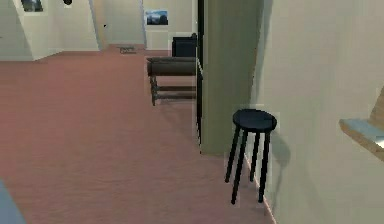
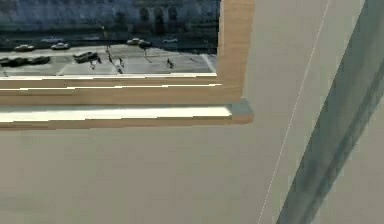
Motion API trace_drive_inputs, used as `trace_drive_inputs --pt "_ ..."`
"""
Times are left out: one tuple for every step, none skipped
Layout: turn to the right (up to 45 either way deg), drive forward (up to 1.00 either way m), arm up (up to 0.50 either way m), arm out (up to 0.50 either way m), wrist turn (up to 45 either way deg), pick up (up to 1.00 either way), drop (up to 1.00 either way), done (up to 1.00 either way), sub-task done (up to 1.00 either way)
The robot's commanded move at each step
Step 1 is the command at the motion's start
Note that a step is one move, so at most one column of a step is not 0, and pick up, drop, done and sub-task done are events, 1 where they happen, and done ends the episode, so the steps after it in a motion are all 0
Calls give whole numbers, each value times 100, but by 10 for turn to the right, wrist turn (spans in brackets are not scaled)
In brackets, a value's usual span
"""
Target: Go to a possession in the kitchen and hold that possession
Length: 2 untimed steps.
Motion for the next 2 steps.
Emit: trace_drive_inputs --pt "0 50 0 0 0 0 0 0 0" --pt "-270 0 0 0 0 0 0 0 0"
